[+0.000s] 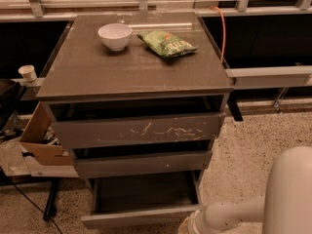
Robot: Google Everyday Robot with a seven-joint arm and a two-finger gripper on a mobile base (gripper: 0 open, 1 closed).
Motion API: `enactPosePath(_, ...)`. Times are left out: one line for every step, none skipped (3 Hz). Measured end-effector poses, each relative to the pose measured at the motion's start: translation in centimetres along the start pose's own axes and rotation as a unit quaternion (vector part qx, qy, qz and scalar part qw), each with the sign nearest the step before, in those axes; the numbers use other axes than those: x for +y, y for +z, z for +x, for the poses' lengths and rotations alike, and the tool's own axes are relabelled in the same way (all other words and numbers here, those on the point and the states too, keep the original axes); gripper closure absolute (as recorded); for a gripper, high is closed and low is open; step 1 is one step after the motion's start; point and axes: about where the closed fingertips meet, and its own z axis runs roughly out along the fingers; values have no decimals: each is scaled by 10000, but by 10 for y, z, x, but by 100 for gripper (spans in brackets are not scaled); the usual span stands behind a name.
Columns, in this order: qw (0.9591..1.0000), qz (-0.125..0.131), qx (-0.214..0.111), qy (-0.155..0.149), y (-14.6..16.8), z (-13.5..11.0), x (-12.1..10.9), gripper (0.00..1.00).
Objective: Close bottom drawer
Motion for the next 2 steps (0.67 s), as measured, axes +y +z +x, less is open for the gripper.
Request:
enactPosePath(9998, -40, -91, -166, 45, 10, -1, 100)
enactPosePath(9996, -146, -157, -204, 109, 30, -1, 100)
